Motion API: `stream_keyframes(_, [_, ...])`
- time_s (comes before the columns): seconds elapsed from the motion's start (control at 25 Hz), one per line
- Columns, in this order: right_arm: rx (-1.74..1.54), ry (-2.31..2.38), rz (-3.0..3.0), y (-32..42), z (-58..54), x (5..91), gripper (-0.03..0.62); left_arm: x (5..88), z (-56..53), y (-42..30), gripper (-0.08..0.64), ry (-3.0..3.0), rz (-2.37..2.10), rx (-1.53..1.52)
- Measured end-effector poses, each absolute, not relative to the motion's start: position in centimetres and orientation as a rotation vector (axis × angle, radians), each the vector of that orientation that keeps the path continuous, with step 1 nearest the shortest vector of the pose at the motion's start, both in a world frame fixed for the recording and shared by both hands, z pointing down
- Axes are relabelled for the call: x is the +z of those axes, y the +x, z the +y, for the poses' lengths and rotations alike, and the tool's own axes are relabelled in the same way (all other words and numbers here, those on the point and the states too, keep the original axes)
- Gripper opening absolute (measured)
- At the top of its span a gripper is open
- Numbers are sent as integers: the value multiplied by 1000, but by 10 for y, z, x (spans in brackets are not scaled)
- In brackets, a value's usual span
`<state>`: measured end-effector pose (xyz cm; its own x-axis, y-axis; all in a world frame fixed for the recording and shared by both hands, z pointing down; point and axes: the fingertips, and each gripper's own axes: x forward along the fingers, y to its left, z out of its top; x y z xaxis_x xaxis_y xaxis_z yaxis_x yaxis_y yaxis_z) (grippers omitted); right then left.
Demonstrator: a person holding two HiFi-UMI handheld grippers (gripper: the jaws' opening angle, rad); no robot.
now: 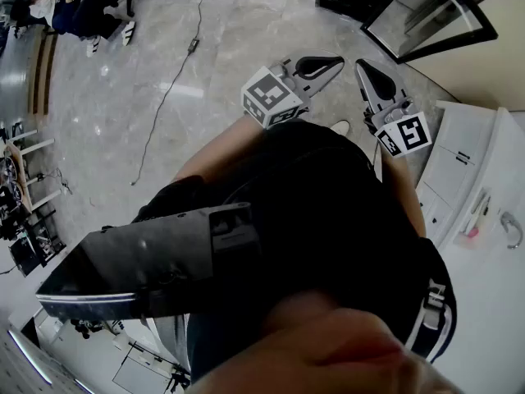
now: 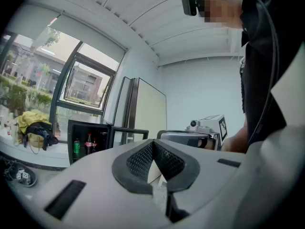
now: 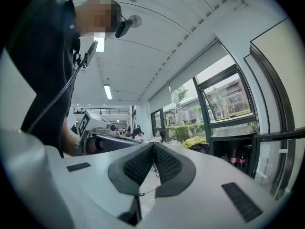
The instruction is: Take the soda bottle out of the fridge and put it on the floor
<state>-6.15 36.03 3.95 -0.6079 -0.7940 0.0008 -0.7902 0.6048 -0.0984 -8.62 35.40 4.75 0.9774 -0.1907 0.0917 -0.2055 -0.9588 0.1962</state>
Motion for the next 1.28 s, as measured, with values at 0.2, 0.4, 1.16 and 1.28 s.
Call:
stream_keyframes(0.2, [-151,-1365,2771,-56,358,42,14,49,352,-81,1,2914,-308,115])
stream_keyframes(0.4, [-169,-1376,2751,-46,359,43,14,50,352,-73,0,2917,-314,125])
stream_keyframes(1.16, [-79,-1274,2806,19,381,40,14,47,363,-1,2,2941,-448,147])
stream_keyframes(1.28, [-81,-1253,2810,32,381,43,14,50,365,11,1,2936,-476,147])
